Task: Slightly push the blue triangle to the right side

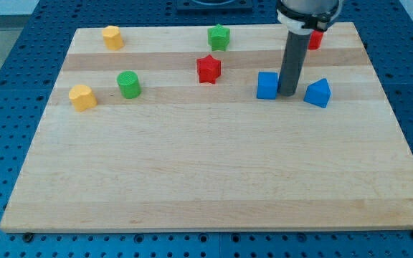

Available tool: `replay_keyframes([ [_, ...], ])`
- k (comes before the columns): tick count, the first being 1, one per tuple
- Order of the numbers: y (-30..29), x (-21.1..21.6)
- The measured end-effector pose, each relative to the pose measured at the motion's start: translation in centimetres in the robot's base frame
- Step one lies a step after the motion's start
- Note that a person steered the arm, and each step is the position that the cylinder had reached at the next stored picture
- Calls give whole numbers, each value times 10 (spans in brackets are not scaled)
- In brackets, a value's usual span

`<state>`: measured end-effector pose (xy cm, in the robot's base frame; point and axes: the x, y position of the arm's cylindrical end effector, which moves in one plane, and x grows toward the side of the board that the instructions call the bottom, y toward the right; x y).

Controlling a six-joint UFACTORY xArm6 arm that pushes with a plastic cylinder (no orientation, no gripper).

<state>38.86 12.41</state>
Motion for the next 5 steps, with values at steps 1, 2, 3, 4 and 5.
replay_keyframes([
  [1, 0, 7],
  [2, 3, 7],
  [3, 16, 7],
  [4, 25, 7],
  [5, 25, 7],
])
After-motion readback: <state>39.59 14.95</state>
